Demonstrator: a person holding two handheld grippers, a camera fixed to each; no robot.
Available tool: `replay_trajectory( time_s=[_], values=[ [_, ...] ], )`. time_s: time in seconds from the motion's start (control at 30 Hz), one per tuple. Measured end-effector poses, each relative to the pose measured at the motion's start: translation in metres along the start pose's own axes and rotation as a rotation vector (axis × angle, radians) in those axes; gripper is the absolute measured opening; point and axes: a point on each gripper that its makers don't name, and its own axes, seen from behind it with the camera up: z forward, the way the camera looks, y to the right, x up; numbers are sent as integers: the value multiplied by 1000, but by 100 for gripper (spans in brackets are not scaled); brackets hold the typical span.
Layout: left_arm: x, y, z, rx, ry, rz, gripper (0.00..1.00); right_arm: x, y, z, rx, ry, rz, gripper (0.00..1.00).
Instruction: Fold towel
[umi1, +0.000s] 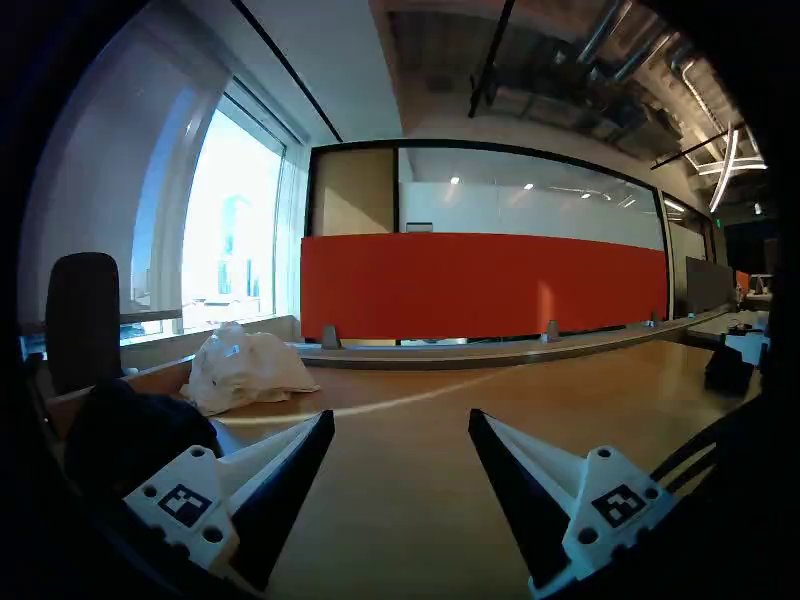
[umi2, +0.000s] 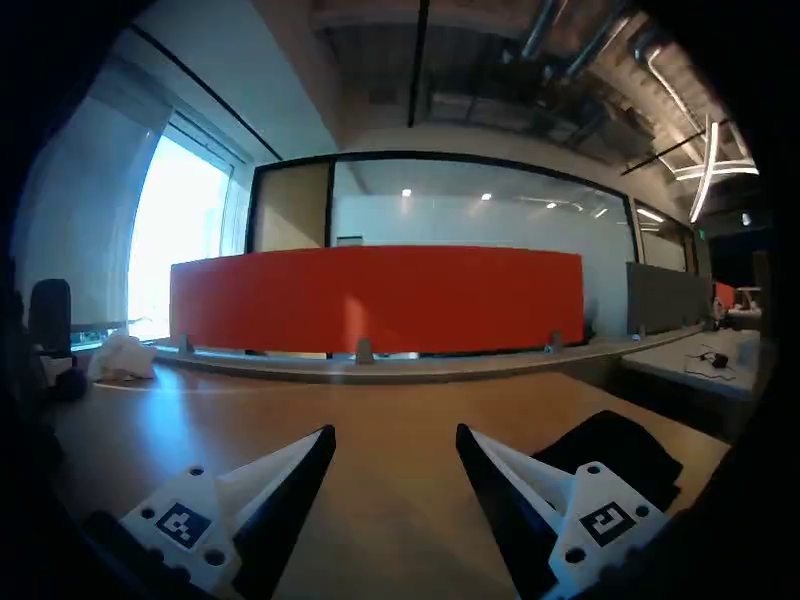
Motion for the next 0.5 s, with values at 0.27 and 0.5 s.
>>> replay_trajectory(
  time_s=[0.27, 0.5],
  values=[
    [0, -1, -1, 0, 0, 0, 100, 2, 0, -3, 1, 4, -8, 93],
    [0, 0, -1, 0, 0, 0, 100, 2, 0, -3, 3, 2, -8, 93]
  ],
)
